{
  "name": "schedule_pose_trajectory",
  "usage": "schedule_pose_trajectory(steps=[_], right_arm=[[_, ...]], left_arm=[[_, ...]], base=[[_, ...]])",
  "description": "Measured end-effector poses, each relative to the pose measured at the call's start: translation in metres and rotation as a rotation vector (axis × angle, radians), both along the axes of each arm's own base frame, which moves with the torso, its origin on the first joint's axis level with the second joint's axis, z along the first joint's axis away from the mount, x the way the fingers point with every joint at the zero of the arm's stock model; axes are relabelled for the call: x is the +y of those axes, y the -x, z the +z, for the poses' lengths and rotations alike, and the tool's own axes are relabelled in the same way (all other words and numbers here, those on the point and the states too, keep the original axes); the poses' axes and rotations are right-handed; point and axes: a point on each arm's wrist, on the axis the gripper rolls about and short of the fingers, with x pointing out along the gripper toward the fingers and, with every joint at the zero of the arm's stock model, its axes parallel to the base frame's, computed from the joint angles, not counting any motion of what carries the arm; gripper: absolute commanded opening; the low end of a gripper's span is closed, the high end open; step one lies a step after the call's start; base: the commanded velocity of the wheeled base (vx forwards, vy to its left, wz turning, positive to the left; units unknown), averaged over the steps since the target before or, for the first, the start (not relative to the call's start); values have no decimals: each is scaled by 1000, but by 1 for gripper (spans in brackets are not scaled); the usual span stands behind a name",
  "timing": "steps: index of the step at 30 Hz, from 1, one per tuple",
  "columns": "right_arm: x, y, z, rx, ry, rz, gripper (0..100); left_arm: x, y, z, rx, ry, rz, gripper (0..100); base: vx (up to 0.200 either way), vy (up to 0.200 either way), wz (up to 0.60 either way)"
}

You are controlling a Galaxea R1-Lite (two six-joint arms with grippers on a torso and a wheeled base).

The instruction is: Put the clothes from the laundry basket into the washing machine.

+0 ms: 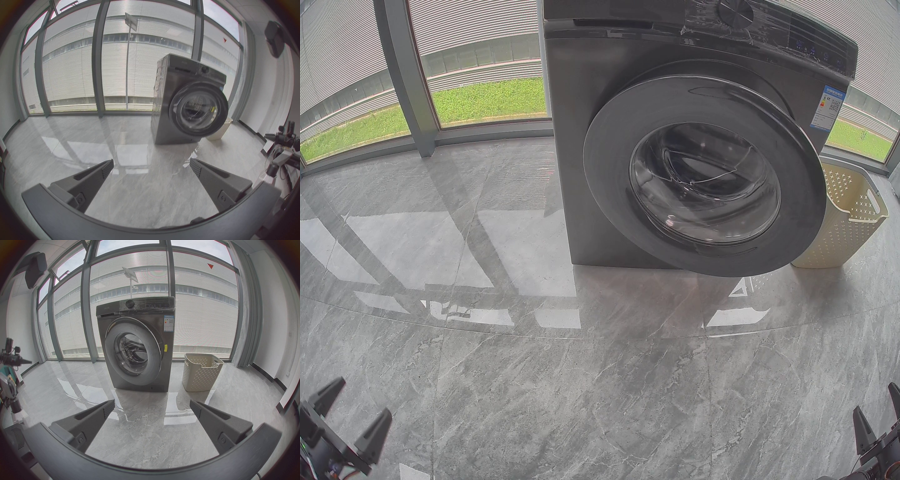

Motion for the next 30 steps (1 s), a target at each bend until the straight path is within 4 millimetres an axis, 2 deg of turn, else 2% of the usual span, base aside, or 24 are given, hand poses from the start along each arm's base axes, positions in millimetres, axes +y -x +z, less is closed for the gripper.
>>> schedule_pose_trajectory(steps=[4,7,21,30], right_arm=[[0,0,0,0,0,0,100],[0,0,0,0,0,0,100],[0,0,0,0,0,0,100],[0,0,0,0,0,0,100]], left_arm=[[3,17,-31,47,-15,75,100],[4,22,-39,30,-8,118,100],[3,34,-44,-98,-27,206,100],[2,35,-44,-112,-18,206,100]], base=[[0,0,0],[0,0,0],[0,0,0],[0,-200,0]])
